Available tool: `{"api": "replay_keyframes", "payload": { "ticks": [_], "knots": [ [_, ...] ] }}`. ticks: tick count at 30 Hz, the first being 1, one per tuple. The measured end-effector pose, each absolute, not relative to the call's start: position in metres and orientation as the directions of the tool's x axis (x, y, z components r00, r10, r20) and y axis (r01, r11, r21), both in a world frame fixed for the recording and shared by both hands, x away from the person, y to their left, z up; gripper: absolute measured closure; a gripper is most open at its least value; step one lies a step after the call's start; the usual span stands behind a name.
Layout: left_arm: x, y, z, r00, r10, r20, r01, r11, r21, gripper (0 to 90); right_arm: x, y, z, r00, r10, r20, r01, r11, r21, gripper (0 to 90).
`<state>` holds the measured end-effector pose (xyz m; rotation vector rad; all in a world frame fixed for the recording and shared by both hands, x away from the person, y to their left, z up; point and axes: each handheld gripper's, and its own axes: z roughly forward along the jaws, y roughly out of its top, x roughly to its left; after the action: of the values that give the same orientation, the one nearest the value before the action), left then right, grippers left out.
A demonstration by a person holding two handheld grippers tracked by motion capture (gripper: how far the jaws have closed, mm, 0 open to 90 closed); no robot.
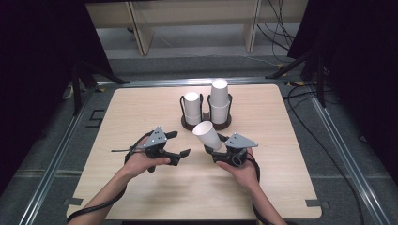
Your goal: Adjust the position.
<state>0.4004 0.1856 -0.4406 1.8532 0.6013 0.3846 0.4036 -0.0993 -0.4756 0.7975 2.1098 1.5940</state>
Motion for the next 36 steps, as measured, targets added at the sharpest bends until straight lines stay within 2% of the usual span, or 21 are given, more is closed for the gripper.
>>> {"api": "replay_keyframes", "payload": {
  "ticks": [6, 7, 9, 12, 14, 20, 22, 26, 30, 36],
  "knots": [
    [0.402, 0.177, -0.443, 0.822, 0.565, -0.067, 0.242, -0.24, 0.94, 12.6, 0.403, -0.099, -0.476, -0.766, 0.641, 0.044, 0.214, 0.19, 0.958, 34.3],
    [0.402, 0.176, -0.443, 0.822, 0.565, -0.072, 0.248, -0.24, 0.938, 12.6, 0.404, -0.099, -0.477, -0.771, 0.637, 0.022, 0.179, 0.183, 0.967, 34.3],
    [0.402, 0.174, -0.443, 0.819, 0.567, -0.094, 0.261, -0.223, 0.939, 12.6, 0.401, -0.097, -0.476, -0.77, 0.637, 0.044, 0.213, 0.192, 0.958, 34.3],
    [0.404, 0.17, -0.442, 0.82, 0.563, -0.105, 0.267, -0.214, 0.94, 12.6, 0.402, -0.095, -0.475, -0.769, 0.638, 0.023, 0.182, 0.184, 0.966, 34.3],
    [0.405, 0.167, -0.439, 0.822, 0.56, -0.105, 0.264, -0.211, 0.941, 12.6, 0.399, -0.094, -0.474, -0.761, 0.648, 0.035, 0.204, 0.188, 0.961, 34.3],
    [0.41, 0.162, -0.435, 0.826, 0.549, -0.126, 0.27, -0.189, 0.944, 12.3, 0.401, -0.096, -0.472, -0.765, 0.644, -0.009, 0.158, 0.2, 0.967, 34.3],
    [0.411, 0.161, -0.435, 0.825, 0.548, -0.134, 0.278, -0.188, 0.942, 12.3, 0.4, -0.096, -0.472, -0.762, 0.648, 0.01, 0.179, 0.195, 0.964, 34.3],
    [0.413, 0.157, -0.434, 0.824, 0.548, -0.144, 0.288, -0.185, 0.94, 12.3, 0.4, -0.095, -0.472, -0.758, 0.652, -0.007, 0.158, 0.194, 0.968, 34.3],
    [0.415, 0.154, -0.435, 0.825, 0.539, -0.167, 0.307, -0.18, 0.935, 12.3, 0.398, -0.095, -0.471, -0.765, 0.643, 0.032, 0.198, 0.188, 0.962, 34.3],
    [0.418, 0.151, -0.437, 0.824, 0.533, -0.193, 0.328, -0.169, 0.93, 12.4, 0.399, -0.093, -0.472, -0.769, 0.638, 0.032, 0.189, 0.18, 0.965, 34.3]
  ]
}}
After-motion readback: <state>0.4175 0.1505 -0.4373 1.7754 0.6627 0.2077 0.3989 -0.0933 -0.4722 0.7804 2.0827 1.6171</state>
